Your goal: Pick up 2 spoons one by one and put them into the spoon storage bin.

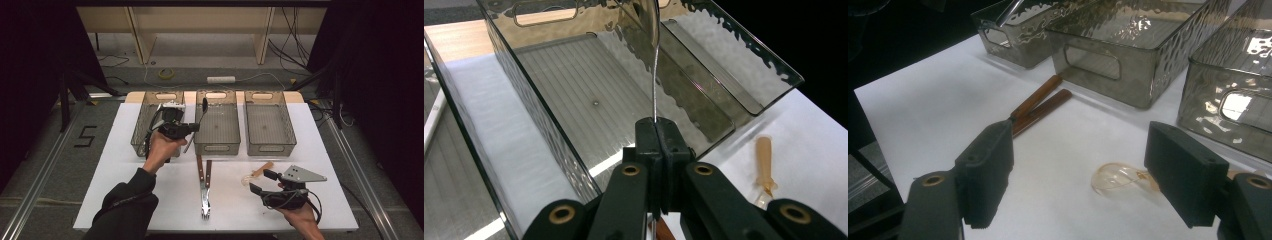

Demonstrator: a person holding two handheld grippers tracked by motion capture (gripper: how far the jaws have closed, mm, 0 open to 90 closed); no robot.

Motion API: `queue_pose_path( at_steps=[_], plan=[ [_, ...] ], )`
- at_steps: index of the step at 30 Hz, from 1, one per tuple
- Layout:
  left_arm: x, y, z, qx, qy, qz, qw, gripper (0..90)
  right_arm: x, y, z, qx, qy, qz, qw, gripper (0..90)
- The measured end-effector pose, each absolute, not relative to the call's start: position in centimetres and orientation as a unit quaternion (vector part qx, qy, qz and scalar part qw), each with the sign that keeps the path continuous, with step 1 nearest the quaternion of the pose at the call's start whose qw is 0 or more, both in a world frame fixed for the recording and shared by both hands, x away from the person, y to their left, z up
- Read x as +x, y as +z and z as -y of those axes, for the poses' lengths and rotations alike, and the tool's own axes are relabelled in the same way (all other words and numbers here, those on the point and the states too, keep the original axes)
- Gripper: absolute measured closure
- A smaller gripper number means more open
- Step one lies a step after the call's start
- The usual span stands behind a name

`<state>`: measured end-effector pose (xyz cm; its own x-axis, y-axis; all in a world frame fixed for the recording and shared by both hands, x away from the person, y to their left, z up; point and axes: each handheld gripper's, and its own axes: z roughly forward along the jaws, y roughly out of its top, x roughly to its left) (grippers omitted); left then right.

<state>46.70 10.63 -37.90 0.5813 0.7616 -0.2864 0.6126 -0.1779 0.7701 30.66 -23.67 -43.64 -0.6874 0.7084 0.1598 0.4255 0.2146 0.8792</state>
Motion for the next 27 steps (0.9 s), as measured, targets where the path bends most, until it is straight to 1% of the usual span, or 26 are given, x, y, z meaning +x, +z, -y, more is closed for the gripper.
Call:
queue_pose_path(
  at_steps=[18, 27],
  plan=[
    [50.0, -37.1, -8.3, 0.758, 0.096, -0.462, 0.451, 89.1, 30.7, -43.7, 23.7, 0.370, 0.505, -0.768, 0.137, 28.8],
    [51.2, -37.5, -7.4, 0.754, 0.103, -0.468, 0.450, 89.0, 30.7, -43.7, 23.7, 0.367, 0.506, -0.768, 0.137, 28.8]
  ],
)
